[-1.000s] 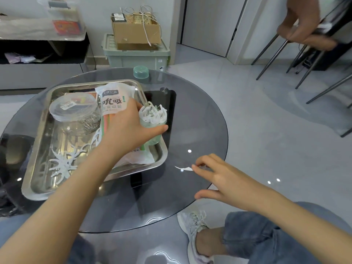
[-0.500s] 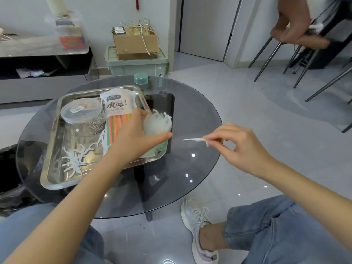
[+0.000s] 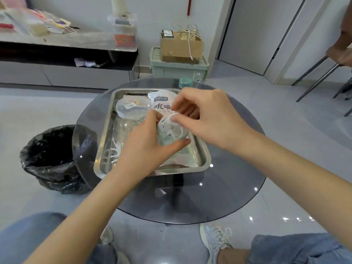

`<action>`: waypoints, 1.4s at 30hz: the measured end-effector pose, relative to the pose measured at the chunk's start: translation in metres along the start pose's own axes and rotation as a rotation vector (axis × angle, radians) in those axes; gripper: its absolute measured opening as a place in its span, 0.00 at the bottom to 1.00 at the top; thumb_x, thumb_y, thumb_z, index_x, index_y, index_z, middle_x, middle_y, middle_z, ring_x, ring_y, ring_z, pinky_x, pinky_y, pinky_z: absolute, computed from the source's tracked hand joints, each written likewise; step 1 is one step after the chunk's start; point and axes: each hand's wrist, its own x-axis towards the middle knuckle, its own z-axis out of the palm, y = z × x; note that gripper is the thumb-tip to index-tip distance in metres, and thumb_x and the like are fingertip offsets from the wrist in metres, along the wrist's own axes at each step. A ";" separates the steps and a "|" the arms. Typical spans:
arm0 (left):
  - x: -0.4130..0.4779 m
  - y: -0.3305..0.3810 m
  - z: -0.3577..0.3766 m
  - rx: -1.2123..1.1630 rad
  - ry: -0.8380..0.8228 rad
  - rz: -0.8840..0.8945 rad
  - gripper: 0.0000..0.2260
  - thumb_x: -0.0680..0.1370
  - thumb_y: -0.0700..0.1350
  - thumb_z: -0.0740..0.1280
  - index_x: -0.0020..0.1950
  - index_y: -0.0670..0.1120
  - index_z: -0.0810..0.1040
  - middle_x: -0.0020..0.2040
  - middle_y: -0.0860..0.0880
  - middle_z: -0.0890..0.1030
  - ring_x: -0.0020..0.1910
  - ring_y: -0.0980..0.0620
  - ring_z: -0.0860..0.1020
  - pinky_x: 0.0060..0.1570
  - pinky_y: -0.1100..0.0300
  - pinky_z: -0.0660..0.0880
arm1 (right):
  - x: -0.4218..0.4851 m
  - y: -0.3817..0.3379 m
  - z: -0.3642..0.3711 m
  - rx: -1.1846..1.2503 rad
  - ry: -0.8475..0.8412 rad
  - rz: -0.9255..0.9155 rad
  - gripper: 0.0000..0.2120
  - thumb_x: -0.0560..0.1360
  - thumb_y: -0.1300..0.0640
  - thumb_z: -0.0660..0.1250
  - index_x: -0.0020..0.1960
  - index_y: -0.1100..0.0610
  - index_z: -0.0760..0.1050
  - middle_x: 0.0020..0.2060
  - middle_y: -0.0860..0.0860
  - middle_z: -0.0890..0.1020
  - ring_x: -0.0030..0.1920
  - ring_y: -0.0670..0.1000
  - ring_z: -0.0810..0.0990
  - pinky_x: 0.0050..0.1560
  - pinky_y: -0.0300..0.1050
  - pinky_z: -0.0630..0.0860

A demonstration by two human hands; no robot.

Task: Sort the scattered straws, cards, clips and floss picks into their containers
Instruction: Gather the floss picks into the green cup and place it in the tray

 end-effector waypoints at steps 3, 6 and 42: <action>-0.006 -0.010 -0.020 0.021 0.057 -0.051 0.28 0.63 0.69 0.68 0.52 0.50 0.68 0.39 0.57 0.78 0.38 0.59 0.77 0.39 0.51 0.77 | 0.013 -0.014 0.022 0.085 -0.041 -0.036 0.01 0.71 0.62 0.72 0.42 0.60 0.82 0.36 0.47 0.83 0.39 0.42 0.79 0.42 0.30 0.73; -0.013 -0.025 -0.039 0.049 0.125 -0.091 0.28 0.63 0.70 0.65 0.53 0.54 0.67 0.42 0.59 0.78 0.40 0.61 0.77 0.40 0.53 0.77 | 0.026 -0.026 0.043 0.072 -0.131 -0.142 0.04 0.73 0.60 0.71 0.44 0.58 0.84 0.41 0.47 0.84 0.43 0.46 0.80 0.48 0.37 0.73; -0.053 -0.083 -0.092 0.164 0.198 -0.341 0.30 0.62 0.68 0.66 0.59 0.54 0.69 0.51 0.60 0.75 0.48 0.53 0.76 0.45 0.51 0.76 | 0.055 -0.001 0.097 0.350 -0.187 0.291 0.08 0.72 0.67 0.70 0.44 0.55 0.82 0.36 0.48 0.84 0.39 0.43 0.83 0.43 0.32 0.78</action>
